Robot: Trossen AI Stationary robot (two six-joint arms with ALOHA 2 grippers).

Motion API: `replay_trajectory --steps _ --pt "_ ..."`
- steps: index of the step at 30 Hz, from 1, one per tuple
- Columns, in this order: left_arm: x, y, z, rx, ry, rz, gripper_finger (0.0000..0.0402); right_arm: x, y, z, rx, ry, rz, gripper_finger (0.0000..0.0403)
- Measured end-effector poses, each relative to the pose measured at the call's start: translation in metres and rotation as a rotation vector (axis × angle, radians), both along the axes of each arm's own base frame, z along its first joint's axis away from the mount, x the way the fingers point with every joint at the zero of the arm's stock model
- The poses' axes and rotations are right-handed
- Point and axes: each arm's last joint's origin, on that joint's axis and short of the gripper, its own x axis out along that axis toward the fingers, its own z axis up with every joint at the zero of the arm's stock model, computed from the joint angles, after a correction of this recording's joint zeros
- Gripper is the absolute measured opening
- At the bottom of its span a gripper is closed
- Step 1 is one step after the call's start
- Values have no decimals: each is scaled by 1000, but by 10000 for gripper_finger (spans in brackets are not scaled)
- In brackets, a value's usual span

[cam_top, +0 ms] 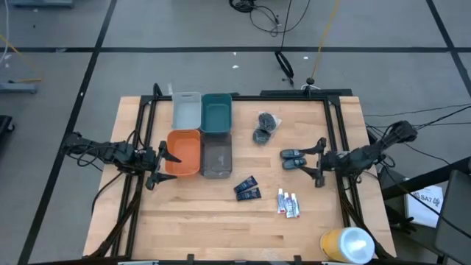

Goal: Pick & Place Travel size toiletries
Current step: Put the bottom black deodorant into the gray bin

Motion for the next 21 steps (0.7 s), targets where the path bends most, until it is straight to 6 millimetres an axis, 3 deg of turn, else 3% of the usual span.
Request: replay_trajectory --steps 12,17,21 --pt "0 0 0 0 0 0 294 32 4 52 -83 453 -182 270" --pt "0 0 0 0 0 0 294 43 -8 57 88 634 -259 270" --pt "0 0 0 0 0 1 294 49 -19 46 195 764 -263 270"
